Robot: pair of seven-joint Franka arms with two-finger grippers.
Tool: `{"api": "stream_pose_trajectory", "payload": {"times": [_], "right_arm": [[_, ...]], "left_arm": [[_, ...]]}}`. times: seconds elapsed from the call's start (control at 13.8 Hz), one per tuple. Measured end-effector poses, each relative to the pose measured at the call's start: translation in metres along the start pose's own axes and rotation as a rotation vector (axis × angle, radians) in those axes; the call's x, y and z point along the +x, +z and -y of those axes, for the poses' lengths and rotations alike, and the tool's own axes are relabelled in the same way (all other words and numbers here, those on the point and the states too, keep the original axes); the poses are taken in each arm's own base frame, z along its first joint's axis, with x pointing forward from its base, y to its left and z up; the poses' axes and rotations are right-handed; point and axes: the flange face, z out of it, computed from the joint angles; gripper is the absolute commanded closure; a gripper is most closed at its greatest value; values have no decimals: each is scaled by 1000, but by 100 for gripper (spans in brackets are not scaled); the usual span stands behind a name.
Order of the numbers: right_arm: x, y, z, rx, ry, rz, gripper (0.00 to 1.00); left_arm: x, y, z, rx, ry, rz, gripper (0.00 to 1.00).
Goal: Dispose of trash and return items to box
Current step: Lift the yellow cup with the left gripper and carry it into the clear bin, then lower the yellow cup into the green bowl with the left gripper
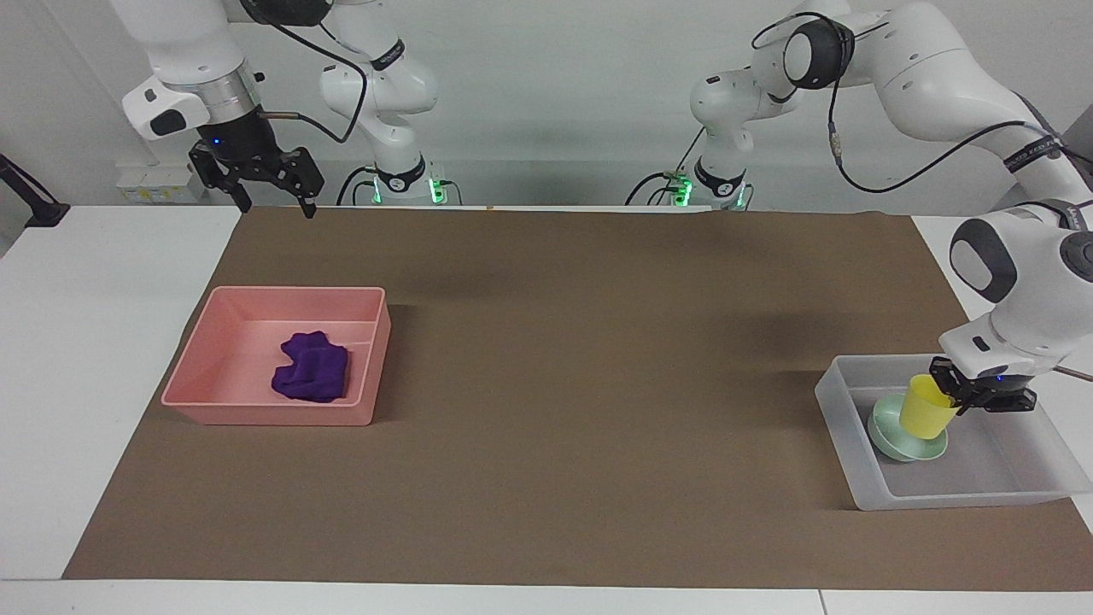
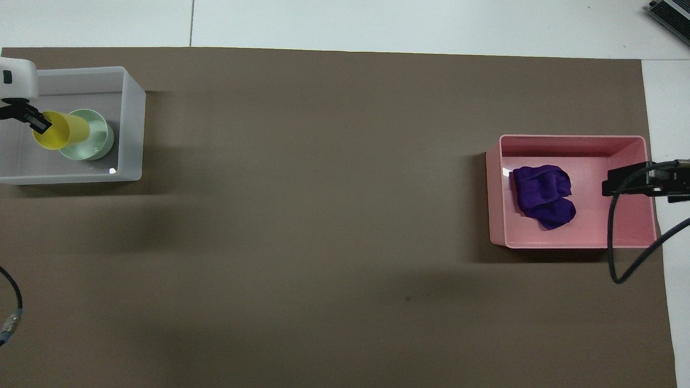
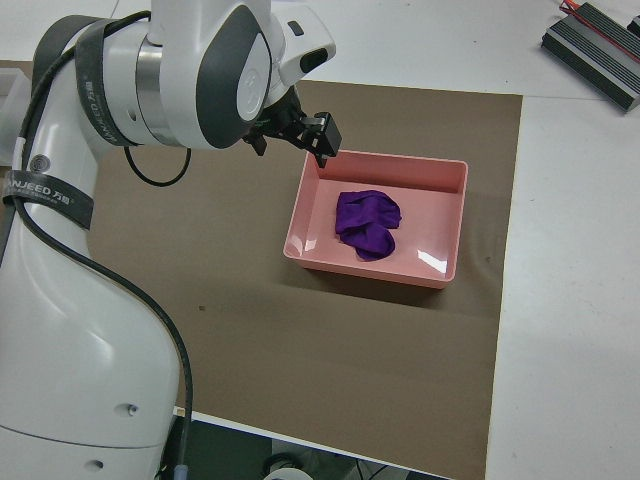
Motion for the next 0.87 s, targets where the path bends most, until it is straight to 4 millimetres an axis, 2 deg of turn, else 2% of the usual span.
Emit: {"api": "stream_pose_trajectory", "payload": {"times": [0.07, 0.14, 0.43, 0.87], "right_arm": [[0, 0, 0, 0, 0, 0, 0], [0, 0, 0, 0, 0, 0, 0], [0, 0, 0, 0, 0, 0, 0], [0, 0, 0, 0, -1, 0, 0]], "left_arm": [[0, 6, -1, -12, 1, 11, 59], [1, 11, -2, -20, 3, 18, 1], [4, 13, -4, -49, -13, -8, 0], [13, -8, -8, -72, -35, -74, 0]]}}
